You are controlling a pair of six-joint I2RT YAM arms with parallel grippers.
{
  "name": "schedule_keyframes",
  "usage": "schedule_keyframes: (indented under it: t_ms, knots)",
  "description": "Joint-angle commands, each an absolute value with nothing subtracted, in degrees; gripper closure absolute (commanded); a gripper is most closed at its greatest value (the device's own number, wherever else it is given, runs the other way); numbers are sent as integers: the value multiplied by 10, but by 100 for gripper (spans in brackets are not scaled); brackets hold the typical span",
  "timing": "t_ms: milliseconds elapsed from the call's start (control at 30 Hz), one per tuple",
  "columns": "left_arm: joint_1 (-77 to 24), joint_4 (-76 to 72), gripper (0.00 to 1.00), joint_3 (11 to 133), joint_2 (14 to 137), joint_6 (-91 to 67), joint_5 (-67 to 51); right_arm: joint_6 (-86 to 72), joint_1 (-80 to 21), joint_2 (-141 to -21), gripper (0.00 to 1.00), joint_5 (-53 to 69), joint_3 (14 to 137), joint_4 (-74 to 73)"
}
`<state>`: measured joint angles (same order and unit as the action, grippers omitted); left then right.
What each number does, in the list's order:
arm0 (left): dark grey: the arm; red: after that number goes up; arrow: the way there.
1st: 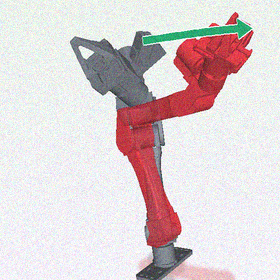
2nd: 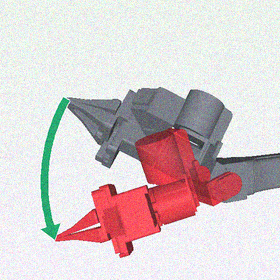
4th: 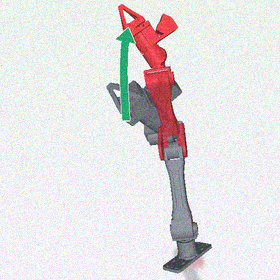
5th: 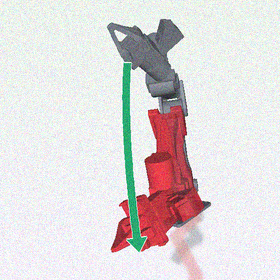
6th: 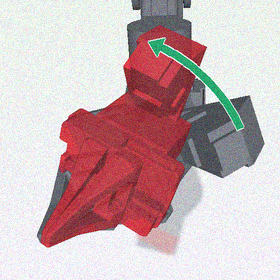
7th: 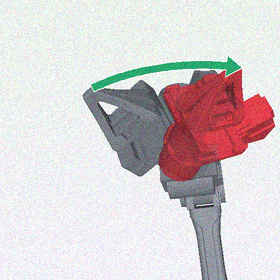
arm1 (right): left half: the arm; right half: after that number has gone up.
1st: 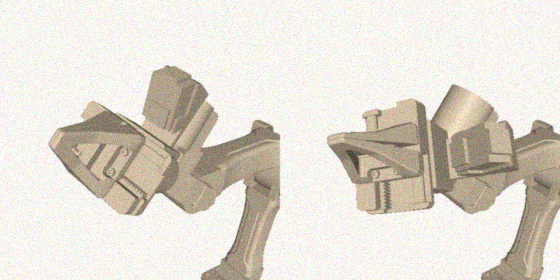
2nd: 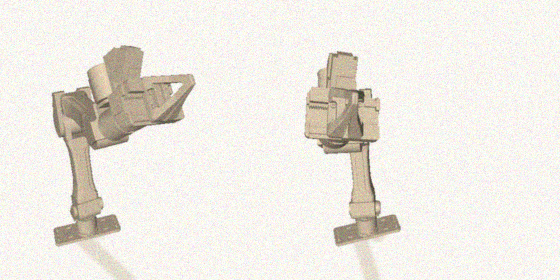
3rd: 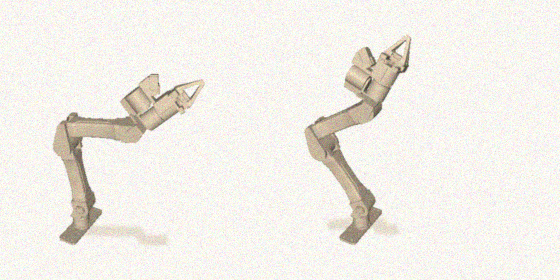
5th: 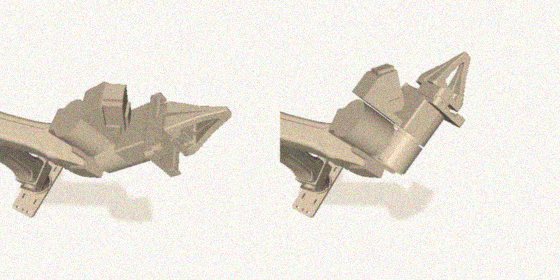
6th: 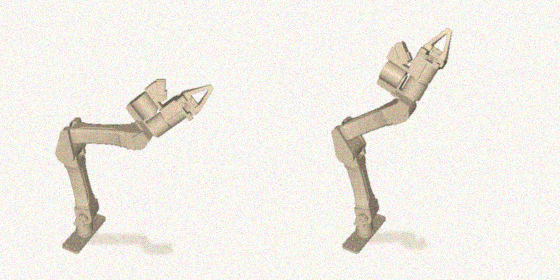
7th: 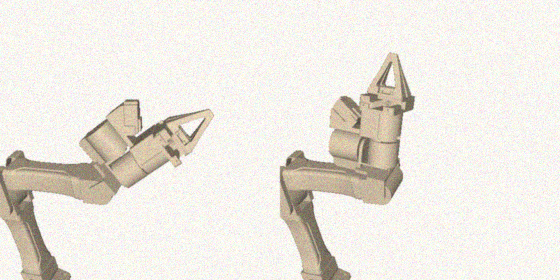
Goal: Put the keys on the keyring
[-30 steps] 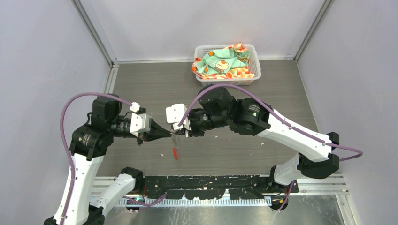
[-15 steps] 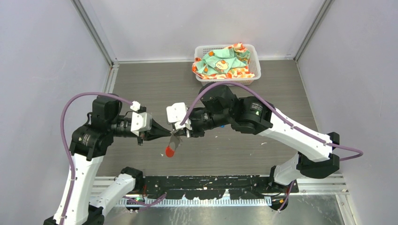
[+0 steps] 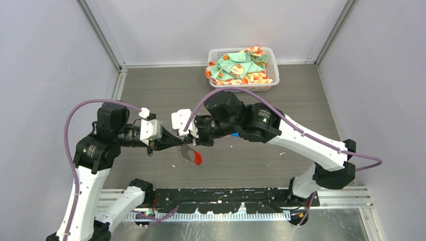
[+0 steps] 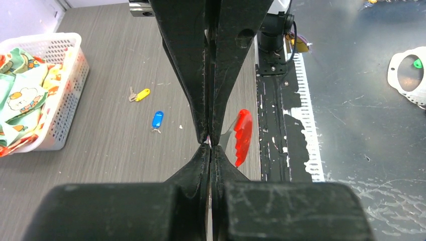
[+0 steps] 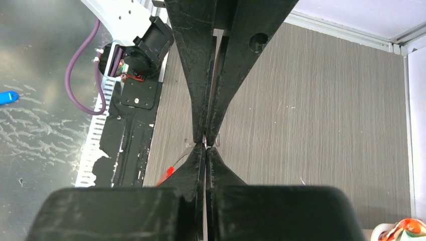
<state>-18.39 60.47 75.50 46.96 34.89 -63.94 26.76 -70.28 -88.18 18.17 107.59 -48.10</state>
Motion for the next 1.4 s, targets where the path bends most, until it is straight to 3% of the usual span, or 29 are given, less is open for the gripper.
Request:
schedule_keyframes:
  t_ms: [0, 100, 133, 200, 233, 300, 400, 533, 767, 933, 1367]
  knots:
    - [-191, 578, 100, 755, 466, 341, -646, 258, -706, -880, 99, 158, 1089, -438]
    - [-192, 578, 99, 750, 466, 339, -643, 246, -705, -861, 99, 145, 1060, -405]
    - [-192, 578, 93, 749, 465, 335, -642, 239, -705, -849, 99, 140, 1042, -384]
    - [-192, 578, 66, 747, 464, 324, -639, 221, -705, -820, 99, 132, 993, -325]
    - [-192, 578, 59, 747, 461, 318, -636, 210, -705, -802, 99, 128, 963, -286]
    - [-192, 572, 51, 743, 454, 301, -622, 188, -705, -765, 99, 124, 892, -210]
    - [-192, 558, 48, 736, 438, 273, -599, 151, -703, -707, 99, 129, 812, -97]
    - [-192, 553, 47, 726, 423, 256, -585, 105, -701, -674, 99, 136, 757, -6]
    - [-192, 526, 59, 713, 416, 228, -590, 54, -701, -642, 99, 151, 684, 100]
    - [-192, 474, 66, 713, 417, 178, -604, 49, -700, -644, 99, 170, 675, 104]
    - [-192, 440, 69, 721, 417, 103, -663, 33, -698, -672, 99, 199, 682, 117]
